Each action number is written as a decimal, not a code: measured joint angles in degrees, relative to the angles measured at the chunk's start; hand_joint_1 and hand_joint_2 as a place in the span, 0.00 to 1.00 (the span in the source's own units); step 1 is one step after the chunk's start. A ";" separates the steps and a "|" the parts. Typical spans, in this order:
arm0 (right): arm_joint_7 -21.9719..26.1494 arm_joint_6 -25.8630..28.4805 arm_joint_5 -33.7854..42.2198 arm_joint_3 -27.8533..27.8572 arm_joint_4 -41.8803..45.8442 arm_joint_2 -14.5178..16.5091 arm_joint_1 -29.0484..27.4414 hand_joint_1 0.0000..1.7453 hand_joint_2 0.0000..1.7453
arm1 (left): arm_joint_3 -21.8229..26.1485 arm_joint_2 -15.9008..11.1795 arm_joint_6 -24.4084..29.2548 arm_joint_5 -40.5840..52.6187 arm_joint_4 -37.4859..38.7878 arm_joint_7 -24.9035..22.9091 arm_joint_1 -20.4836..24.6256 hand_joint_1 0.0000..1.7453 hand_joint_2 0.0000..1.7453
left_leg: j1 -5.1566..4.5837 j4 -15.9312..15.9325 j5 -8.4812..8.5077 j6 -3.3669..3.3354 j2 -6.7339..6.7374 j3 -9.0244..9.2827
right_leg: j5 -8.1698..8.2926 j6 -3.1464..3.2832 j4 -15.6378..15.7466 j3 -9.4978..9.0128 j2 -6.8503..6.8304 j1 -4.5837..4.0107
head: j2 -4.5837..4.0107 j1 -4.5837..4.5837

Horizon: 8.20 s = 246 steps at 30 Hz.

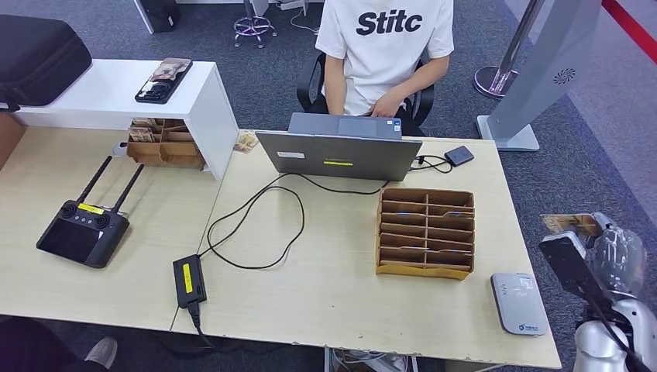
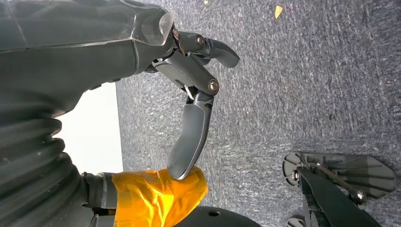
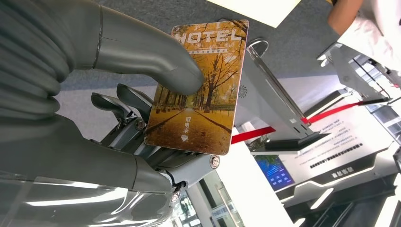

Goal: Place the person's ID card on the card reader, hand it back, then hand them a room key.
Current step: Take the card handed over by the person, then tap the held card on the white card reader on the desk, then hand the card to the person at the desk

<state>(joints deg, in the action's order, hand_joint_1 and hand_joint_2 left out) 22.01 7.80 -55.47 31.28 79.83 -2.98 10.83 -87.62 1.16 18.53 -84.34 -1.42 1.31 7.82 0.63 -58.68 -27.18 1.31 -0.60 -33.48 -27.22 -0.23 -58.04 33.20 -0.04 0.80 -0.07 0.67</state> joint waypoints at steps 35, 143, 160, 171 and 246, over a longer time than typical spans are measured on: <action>-4.74 -3.02 -0.86 5.90 -0.41 4.48 -6.75 1.00 1.00 | 0.00 0.50 0.11 -0.19 0.02 -0.11 -0.06 0.00 1.00 | -0.01 -0.01 -0.02 -0.03 0.03 0.00 | 0.00 -0.01 0.01 0.01 0.03 0.01 | 0.00 -0.01; -19.74 -6.85 -22.11 -28.55 -2.21 0.04 26.68 1.00 1.00 | -0.02 0.98 -2.19 3.80 0.27 2.82 0.36 0.00 1.00 | -0.01 -0.03 0.20 -0.02 0.23 -0.01 | 0.19 0.02 -0.06 0.06 0.20 0.01 | 0.00 0.00; -25.18 -7.32 -29.99 -30.96 -29.77 -1.54 44.60 1.00 1.00 | -0.04 0.79 -2.82 6.73 0.24 2.29 0.40 0.00 1.00 | -0.01 -0.03 0.20 -0.02 0.21 -0.02 | 0.20 0.02 -0.06 0.08 0.18 0.01 | 0.00 0.00; -24.91 -7.81 -31.90 -31.28 -35.05 -0.98 47.81 0.58 1.00 | -0.04 0.67 -2.89 6.68 0.24 2.59 0.41 0.00 1.00 | 0.00 -0.03 0.20 -0.02 0.00 -0.10 | 0.18 0.01 -0.06 0.10 0.01 0.00 | 0.00 0.01; -7.02 1.16 -5.55 -20.85 30.63 0.45 -12.59 0.00 1.00 | -0.07 3.01 -0.41 -4.16 0.61 1.33 -0.45 0.00 1.00 | 0.00 -0.02 0.07 -0.08 -0.04 -0.13 | 0.07 -0.01 0.03 0.11 -0.04 -0.02 | 0.00 0.01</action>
<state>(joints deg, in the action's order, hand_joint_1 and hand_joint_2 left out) 14.98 8.97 -61.02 10.43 110.45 -2.53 -1.75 -87.69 4.16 18.12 -88.50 -0.81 2.64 7.37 0.63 -58.70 -27.11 1.23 -0.64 -33.61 -27.15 -0.24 -58.01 33.31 -0.08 0.78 -0.07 0.68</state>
